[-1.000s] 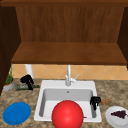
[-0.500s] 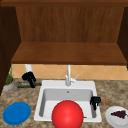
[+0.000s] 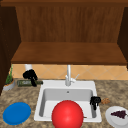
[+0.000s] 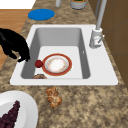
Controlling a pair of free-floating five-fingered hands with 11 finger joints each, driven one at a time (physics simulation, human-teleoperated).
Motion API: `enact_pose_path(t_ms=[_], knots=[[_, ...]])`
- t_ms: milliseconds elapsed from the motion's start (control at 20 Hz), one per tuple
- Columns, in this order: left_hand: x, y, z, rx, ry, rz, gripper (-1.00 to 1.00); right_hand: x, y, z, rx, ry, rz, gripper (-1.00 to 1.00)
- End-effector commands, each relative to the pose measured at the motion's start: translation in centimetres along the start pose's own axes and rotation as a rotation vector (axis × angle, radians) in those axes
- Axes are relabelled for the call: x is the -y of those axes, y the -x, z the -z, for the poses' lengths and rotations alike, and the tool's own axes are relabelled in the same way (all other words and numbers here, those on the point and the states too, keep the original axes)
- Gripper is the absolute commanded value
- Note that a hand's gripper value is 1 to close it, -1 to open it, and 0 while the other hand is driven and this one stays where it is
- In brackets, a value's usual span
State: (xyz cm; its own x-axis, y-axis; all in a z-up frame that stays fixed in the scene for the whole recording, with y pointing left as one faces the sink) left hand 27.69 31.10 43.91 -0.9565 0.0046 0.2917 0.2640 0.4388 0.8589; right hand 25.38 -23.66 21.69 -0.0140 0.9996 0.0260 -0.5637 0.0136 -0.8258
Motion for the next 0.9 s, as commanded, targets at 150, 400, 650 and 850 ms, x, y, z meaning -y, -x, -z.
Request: enact_pose_path(t_ms=[150,400,650,850], knots=[[-2.5,-4.7,2.9,0.017,0.036,0.039,1.0,0.0,0.0,0.0,0.0,0.0,0.0,0.0],[-4.3,-6.9,5.4,0.025,0.027,0.035,1.0,0.0,0.0,0.0,0.0,0.0,0.0,0.0],[-6.2,-8.6,8.0,0.029,0.016,0.034,1.0,0.0,0.0,0.0,0.0,0.0,0.0,0.0],[-7.5,-8.8,9.0,0.007,0.02,0.001,1.0,0.0,0.0,0.0,0.0,0.0,0.0,0.0]])
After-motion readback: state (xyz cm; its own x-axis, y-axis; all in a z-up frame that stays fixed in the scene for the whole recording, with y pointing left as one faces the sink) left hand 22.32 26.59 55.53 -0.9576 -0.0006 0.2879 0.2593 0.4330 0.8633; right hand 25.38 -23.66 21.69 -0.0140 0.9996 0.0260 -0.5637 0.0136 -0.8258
